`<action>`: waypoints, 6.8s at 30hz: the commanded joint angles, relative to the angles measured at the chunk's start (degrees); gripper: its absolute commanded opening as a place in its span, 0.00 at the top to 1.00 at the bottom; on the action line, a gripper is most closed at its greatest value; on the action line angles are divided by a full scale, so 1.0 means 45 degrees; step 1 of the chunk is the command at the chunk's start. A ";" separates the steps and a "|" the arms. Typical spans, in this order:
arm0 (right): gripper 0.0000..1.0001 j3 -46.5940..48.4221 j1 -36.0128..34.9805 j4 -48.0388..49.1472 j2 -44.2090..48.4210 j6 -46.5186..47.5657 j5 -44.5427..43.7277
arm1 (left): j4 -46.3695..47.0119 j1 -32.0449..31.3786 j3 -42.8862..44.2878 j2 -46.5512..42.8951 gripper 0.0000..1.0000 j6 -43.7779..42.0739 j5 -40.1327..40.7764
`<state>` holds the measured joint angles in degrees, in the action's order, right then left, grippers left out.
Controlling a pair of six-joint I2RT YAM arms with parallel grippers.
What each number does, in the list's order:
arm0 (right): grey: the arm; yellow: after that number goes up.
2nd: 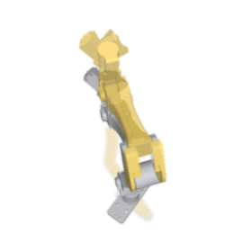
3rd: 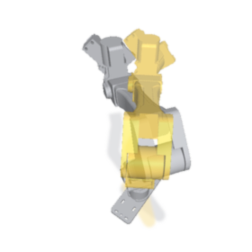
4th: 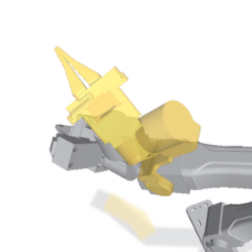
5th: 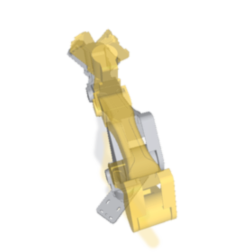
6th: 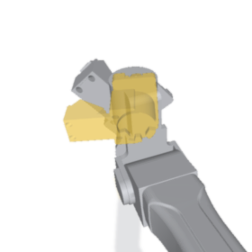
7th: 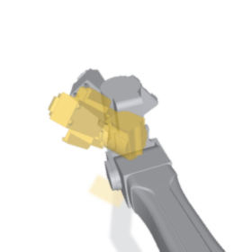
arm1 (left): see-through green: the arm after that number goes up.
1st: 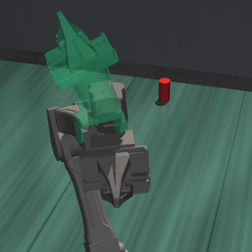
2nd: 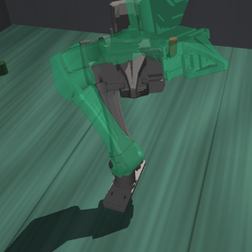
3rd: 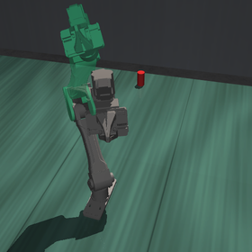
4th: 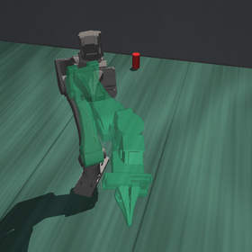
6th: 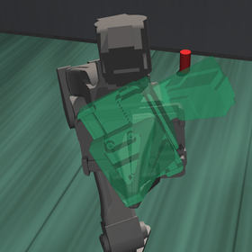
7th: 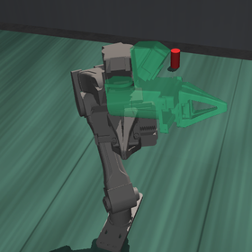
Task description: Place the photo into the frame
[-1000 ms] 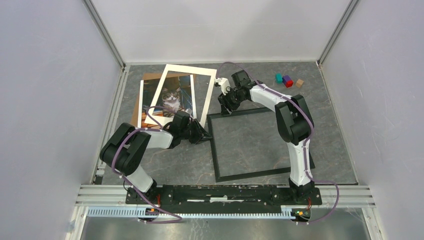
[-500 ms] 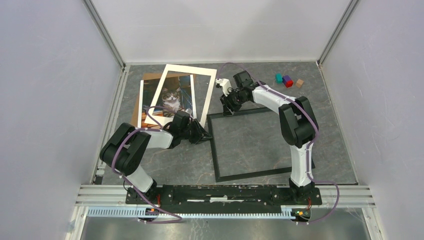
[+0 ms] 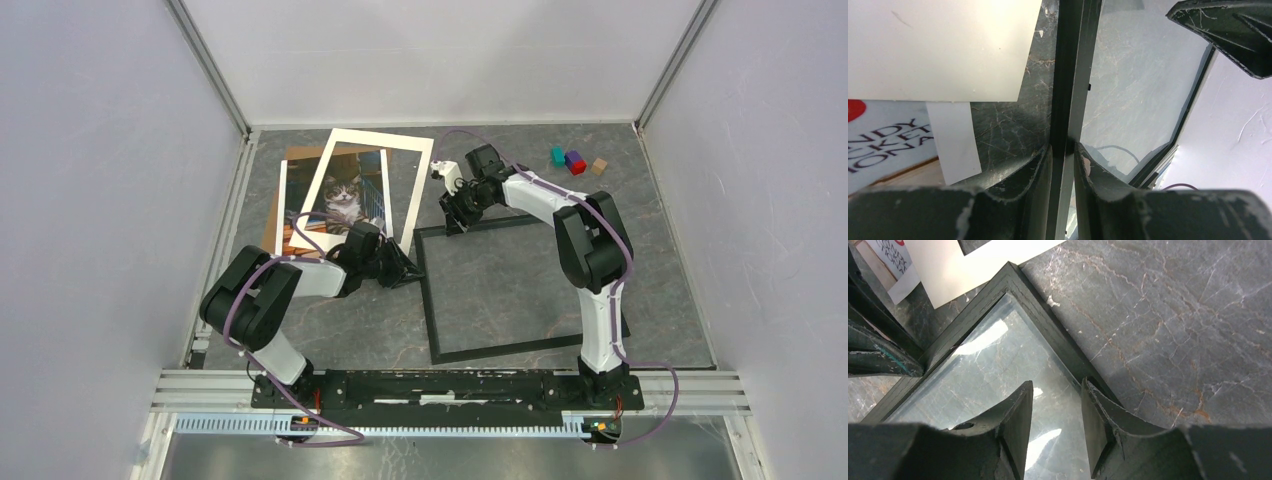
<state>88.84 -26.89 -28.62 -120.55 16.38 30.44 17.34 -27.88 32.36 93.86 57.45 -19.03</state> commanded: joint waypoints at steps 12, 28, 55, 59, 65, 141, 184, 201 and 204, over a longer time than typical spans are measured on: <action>0.54 0.0122 -0.0056 -0.0435 -0.0190 0.0149 0.0879 | -0.2157 0.0040 -0.0521 0.0878 0.70 -0.1048 0.1944; 0.57 0.0334 -0.0054 -0.1586 -0.0327 -0.0664 0.1249 | -0.1971 0.0043 -0.0482 0.1173 0.71 -0.0962 0.1943; 0.63 -0.0926 -0.0212 -0.0875 0.0099 -0.1444 0.1950 | -0.1940 0.0043 -0.0433 0.0879 0.73 -0.0896 0.1789; 0.63 -0.0972 -0.0213 -0.0862 0.0041 -0.1535 0.1697 | -0.1940 0.0043 -0.0358 0.0920 0.73 -0.0892 0.1784; 0.64 -0.1079 -0.0214 -0.0773 -0.0107 -0.1628 0.0816 | -0.1998 0.0037 -0.0355 0.0782 0.73 -0.0911 0.1753; 0.37 -0.2802 -0.0518 0.0433 0.1078 -0.2449 -0.1754 | -0.1808 0.0058 -0.0277 0.0800 0.72 -0.0892 0.1415; 0.30 -0.4921 0.2880 0.2123 0.3681 -0.4681 -0.4804 | -0.1901 -0.0508 -0.0053 -0.0441 0.37 -0.1751 0.0627; 0.33 -0.6171 0.2543 0.1650 0.4399 -0.5008 -0.4219 | -0.2623 -0.0604 0.0157 -0.0621 0.33 -0.1688 0.1438; 0.33 -0.5908 0.2484 0.1451 0.4502 -0.4900 -0.4178 | -0.3074 -0.0694 0.0447 -0.0485 0.33 -0.1867 0.1740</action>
<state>62.65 -14.72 -17.37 -101.51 -4.89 9.56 12.38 -30.41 33.91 89.73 52.45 -17.87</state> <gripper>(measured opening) 0.677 0.664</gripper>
